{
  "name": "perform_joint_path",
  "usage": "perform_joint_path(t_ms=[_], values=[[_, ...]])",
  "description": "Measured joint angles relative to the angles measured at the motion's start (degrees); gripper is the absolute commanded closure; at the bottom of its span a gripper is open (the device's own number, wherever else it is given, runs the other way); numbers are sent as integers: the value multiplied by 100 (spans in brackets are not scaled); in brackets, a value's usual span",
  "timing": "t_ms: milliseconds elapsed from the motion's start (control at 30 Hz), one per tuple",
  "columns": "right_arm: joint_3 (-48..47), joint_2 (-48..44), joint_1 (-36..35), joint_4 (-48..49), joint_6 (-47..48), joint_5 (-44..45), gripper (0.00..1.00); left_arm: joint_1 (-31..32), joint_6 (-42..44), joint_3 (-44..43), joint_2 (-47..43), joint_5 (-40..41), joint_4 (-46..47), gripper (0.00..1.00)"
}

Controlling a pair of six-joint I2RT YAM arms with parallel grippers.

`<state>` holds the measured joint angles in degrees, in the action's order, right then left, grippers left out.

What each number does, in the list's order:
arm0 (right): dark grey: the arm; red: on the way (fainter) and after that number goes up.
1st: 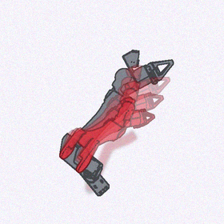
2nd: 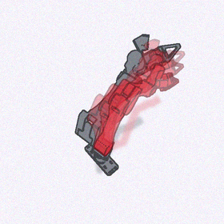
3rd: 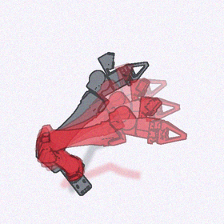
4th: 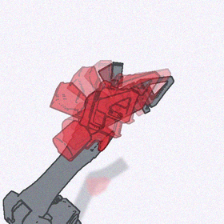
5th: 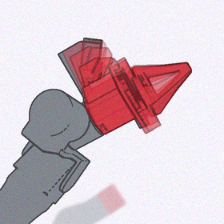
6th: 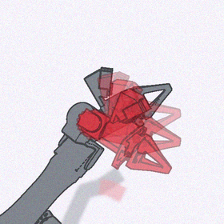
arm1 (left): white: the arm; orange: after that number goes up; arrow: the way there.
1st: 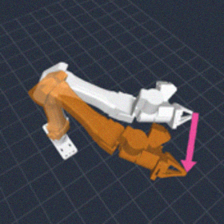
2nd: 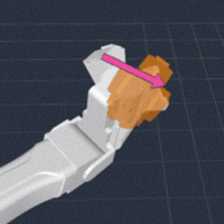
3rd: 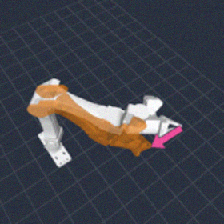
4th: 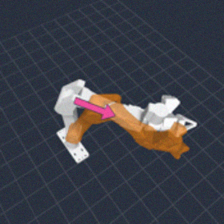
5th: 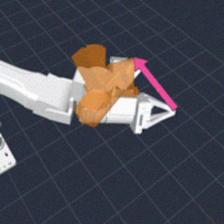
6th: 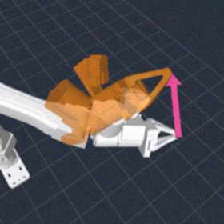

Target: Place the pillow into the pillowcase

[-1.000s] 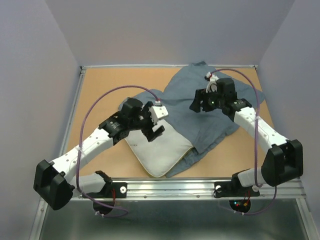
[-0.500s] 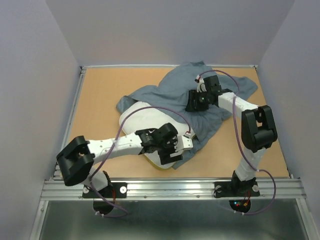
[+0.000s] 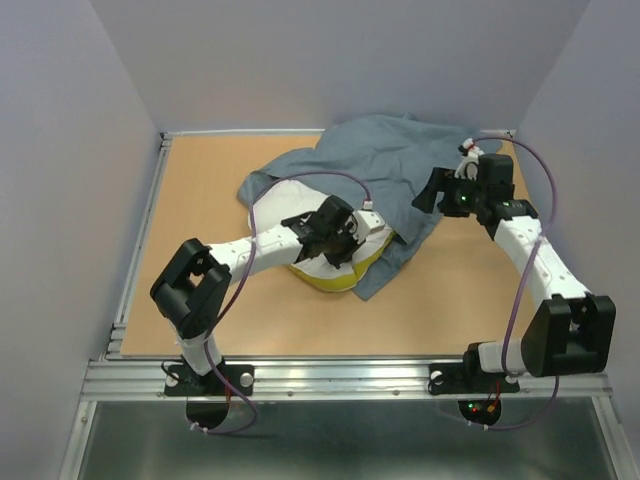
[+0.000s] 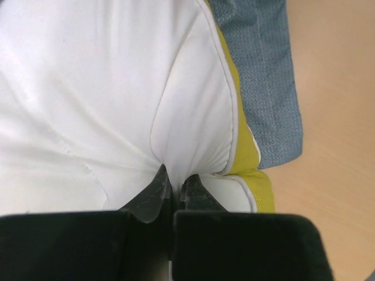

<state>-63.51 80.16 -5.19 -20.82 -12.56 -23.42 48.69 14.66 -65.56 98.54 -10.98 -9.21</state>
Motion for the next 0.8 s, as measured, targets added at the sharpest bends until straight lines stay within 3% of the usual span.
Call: perform_joint_path(t_ms=[133, 367, 667, 767, 800], values=[[726, -533, 466, -50, -114, -66, 16, -262, -76, -378, -2, -568, -136, 100], [1547, 555, 476, 76, -575, -354, 15, -404, -278, -522, -24, -1523, -151, 100], [1648, 688, 476, 562, -839, -356, 15, -811, -581, -660, -256, -2356, -179, 100], [1637, 850, 494, 765, -798, -389, 23, -918, -647, -669, -337, -2594, -173, 100], [1639, 944, 520, 896, -789, -433, 42, -946, -678, -669, -361, -2682, -170, 100]])
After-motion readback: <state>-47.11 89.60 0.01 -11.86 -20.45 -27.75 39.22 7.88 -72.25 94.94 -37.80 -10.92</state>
